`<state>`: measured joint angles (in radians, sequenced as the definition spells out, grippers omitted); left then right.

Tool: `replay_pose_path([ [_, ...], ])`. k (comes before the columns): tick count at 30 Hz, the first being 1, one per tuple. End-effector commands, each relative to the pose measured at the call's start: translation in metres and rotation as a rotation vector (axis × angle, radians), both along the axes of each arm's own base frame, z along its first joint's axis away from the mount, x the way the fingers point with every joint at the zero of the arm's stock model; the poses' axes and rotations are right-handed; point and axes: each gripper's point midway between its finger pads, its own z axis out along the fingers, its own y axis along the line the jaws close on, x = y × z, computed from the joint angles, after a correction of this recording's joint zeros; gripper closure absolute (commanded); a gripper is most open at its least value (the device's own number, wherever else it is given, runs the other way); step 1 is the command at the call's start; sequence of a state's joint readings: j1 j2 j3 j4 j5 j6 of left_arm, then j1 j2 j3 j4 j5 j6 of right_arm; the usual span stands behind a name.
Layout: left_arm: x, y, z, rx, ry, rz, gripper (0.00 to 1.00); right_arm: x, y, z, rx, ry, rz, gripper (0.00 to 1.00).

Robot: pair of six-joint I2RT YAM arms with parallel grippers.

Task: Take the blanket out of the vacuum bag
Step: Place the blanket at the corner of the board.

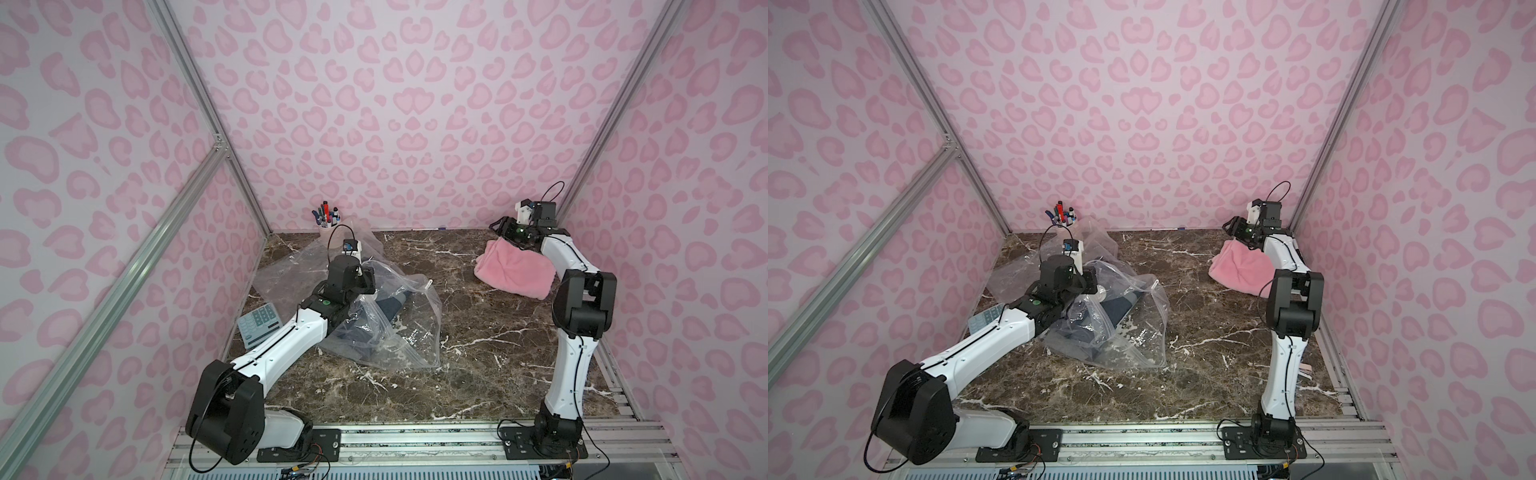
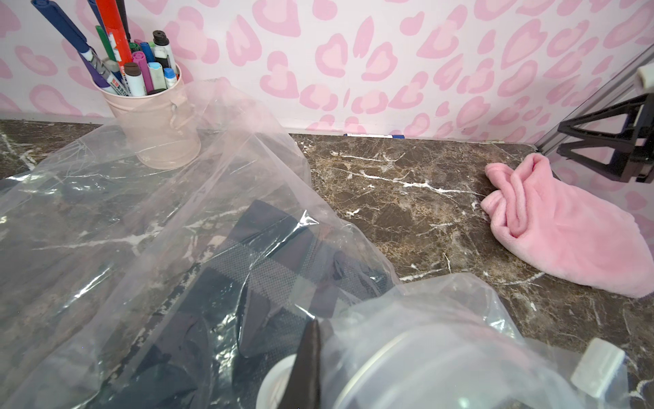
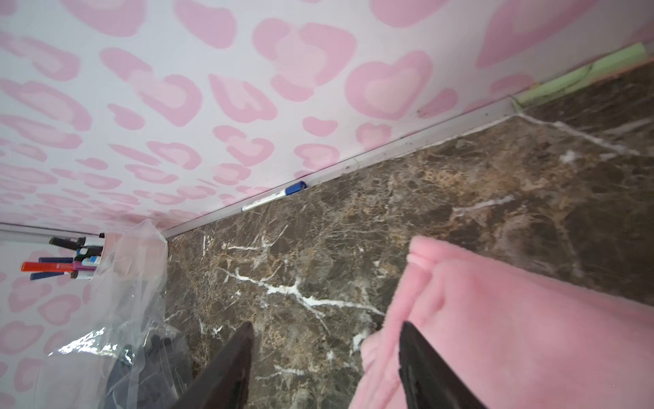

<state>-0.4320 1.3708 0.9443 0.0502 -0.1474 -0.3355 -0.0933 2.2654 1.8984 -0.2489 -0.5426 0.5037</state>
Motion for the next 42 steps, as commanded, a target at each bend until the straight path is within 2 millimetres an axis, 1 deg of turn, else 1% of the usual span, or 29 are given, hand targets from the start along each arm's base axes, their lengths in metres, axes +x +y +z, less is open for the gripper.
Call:
replay_pose_path([
  [1, 0.003, 0.003, 0.005, 0.02, -0.019, 0.009, 0.96, 0.007, -0.005, 0.006, 0.091, -0.056, 0.014, 0.34],
  [3, 0.005, 0.002, 0.005, 0.027, -0.017, 0.01, 0.96, 0.008, -0.009, -0.001, 0.135, -0.064, 0.019, 0.34],
  [4, 0.006, 0.002, 0.003, 0.032, -0.014, 0.011, 0.96, 0.01, -0.009, -0.011, 0.16, -0.056, 0.028, 0.33],
  [7, 0.01, -0.001, 0.002, 0.035, -0.008, 0.007, 0.96, 0.014, -0.003, -0.031, 0.215, -0.034, 0.07, 0.34],
  [9, 0.012, -0.002, 0.0, 0.031, -0.002, 0.004, 0.96, 0.014, 0.001, -0.042, 0.204, -0.015, 0.083, 0.34],
  [13, 0.013, -0.004, -0.007, 0.03, 0.013, 0.0, 0.96, 0.011, 0.003, -0.056, 0.175, 0.013, 0.08, 0.34],
  [15, 0.014, -0.005, -0.008, 0.028, 0.016, -0.002, 0.96, 0.01, 0.002, -0.057, 0.158, 0.009, 0.089, 0.34],
  [16, 0.014, -0.006, -0.007, 0.025, 0.013, -0.005, 0.96, 0.01, 0.002, -0.052, 0.145, -0.005, 0.096, 0.35],
  [18, 0.014, -0.009, 0.004, 0.017, -0.011, -0.023, 0.96, 0.01, 0.008, -0.024, 0.112, -0.08, 0.128, 0.35],
  [20, 0.014, -0.013, 0.018, 0.003, -0.051, -0.055, 0.96, 0.01, 0.015, 0.016, 0.082, -0.163, 0.153, 0.35],
  [22, 0.011, -0.019, 0.034, -0.008, -0.097, -0.099, 0.96, 0.006, 0.024, 0.064, 0.033, -0.257, 0.167, 0.35],
  [25, 0.008, -0.022, 0.048, -0.003, -0.118, -0.127, 0.96, -0.008, 0.036, 0.117, -0.042, -0.321, 0.16, 0.35],
  [26, 0.008, -0.022, 0.051, -0.002, -0.124, -0.129, 0.96, -0.013, 0.037, 0.126, -0.061, -0.316, 0.147, 0.35],
  [27, 0.007, -0.022, 0.055, -0.001, -0.133, -0.134, 0.96, -0.022, 0.039, 0.134, -0.076, -0.306, 0.135, 0.36],
  [28, 0.006, -0.022, 0.06, -0.004, -0.152, -0.136, 0.96, -0.034, 0.044, 0.138, -0.081, -0.291, 0.138, 0.36],
  [29, 0.006, -0.021, 0.066, -0.007, -0.174, -0.134, 0.96, -0.045, 0.051, 0.141, -0.077, -0.287, 0.15, 0.36],
  [30, 0.009, -0.02, 0.074, -0.006, -0.203, -0.122, 0.96, -0.061, 0.061, 0.142, -0.068, -0.287, 0.171, 0.37],
  [32, 0.022, -0.021, 0.094, 0.005, -0.255, -0.105, 0.96, -0.091, 0.078, 0.141, -0.056, -0.289, 0.199, 0.36],
  [35, 0.05, -0.035, 0.119, 0.02, -0.273, -0.122, 0.96, -0.132, 0.102, 0.138, -0.036, -0.285, 0.241, 0.36],
  [36, 0.056, -0.041, 0.123, 0.014, -0.279, -0.136, 0.96, -0.149, 0.112, 0.136, -0.027, -0.284, 0.261, 0.36],
  [37, 0.06, -0.044, 0.126, 0.004, -0.285, -0.142, 0.96, -0.163, 0.119, 0.131, -0.019, -0.277, 0.273, 0.36],
  [39, 0.064, -0.049, 0.125, -0.012, -0.288, -0.152, 0.96, -0.195, 0.137, 0.129, -0.002, -0.278, 0.304, 0.35],
  [41, 0.063, -0.05, 0.118, -0.017, -0.271, -0.16, 0.96, -0.224, 0.151, 0.124, 0.022, -0.269, 0.322, 0.35],
  [42, 0.06, -0.051, 0.11, -0.023, -0.255, -0.168, 0.96, -0.239, 0.159, 0.123, 0.039, -0.271, 0.338, 0.34],
])
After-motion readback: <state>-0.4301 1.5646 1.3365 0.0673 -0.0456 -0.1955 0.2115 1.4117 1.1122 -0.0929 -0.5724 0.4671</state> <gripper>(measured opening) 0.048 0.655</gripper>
